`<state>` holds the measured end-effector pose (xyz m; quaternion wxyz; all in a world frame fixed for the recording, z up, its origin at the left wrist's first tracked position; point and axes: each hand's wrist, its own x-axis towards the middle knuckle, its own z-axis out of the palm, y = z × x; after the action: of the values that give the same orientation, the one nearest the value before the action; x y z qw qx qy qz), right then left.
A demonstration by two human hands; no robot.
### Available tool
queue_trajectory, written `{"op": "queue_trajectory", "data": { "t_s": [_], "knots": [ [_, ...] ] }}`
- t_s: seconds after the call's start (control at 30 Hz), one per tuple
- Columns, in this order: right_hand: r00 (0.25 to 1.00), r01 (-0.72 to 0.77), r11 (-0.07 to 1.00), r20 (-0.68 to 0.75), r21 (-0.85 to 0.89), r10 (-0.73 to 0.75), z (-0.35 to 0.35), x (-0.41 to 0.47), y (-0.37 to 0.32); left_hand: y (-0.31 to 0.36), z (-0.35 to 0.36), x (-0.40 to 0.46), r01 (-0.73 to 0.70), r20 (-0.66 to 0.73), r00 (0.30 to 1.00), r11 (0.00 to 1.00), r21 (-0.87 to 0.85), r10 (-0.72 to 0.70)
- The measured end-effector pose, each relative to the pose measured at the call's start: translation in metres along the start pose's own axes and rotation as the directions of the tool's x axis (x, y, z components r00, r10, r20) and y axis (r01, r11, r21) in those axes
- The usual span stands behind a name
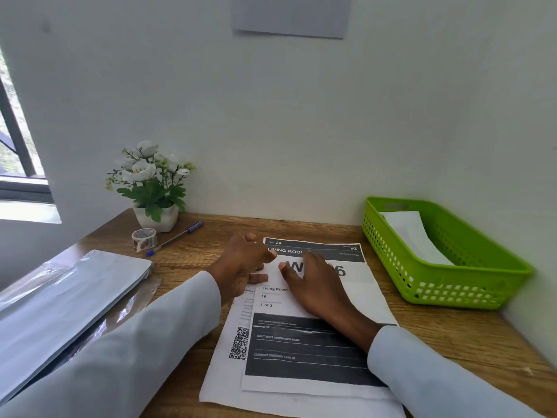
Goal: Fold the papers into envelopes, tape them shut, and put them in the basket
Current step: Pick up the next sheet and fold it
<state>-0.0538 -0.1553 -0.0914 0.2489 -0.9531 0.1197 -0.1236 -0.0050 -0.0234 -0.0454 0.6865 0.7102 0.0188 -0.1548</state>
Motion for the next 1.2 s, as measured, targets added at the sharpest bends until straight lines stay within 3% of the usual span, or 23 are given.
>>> {"op": "queue_trajectory", "data": {
  "t_s": [0.23,0.37,0.67,0.9,1.0,1.07,1.13,1.2],
  "knots": [
    [1.000,-0.016,0.996,-0.026,0.084,0.018,0.007,0.004,-0.016,-0.003,-0.011,-0.004,-0.095,-0.030,0.994,0.972,0.214,0.104],
    [0.999,-0.015,0.993,-0.029,0.114,0.019,0.010,0.004,-0.023,-0.003,-0.015,-0.001,-0.087,-0.043,0.994,0.970,0.229,0.099],
    [0.998,-0.029,0.970,-0.052,0.240,0.043,0.001,0.000,-0.031,-0.001,-0.029,0.000,0.036,0.056,0.998,0.991,-0.130,-0.029],
    [0.987,-0.073,0.904,-0.098,0.422,0.126,-0.009,0.010,-0.013,-0.004,-0.033,0.003,-0.005,0.122,0.992,0.988,-0.155,0.024],
    [0.961,-0.086,0.886,-0.197,0.456,0.195,-0.024,0.017,0.011,0.007,-0.044,0.006,-0.054,0.166,0.982,0.972,-0.230,0.094],
    [0.954,-0.069,0.790,-0.192,0.609,0.231,-0.036,0.018,0.027,0.016,-0.052,0.007,-0.082,0.210,0.966,0.949,-0.305,0.151],
    [0.975,-0.093,0.536,-0.031,0.839,0.219,-0.047,0.021,0.037,0.025,-0.060,0.010,-0.113,0.221,0.954,0.925,-0.363,0.203],
    [0.981,-0.186,0.339,0.153,0.922,0.123,-0.058,0.019,0.039,0.033,-0.064,0.012,-0.143,0.213,0.945,0.900,-0.412,0.248]
  ]
}}
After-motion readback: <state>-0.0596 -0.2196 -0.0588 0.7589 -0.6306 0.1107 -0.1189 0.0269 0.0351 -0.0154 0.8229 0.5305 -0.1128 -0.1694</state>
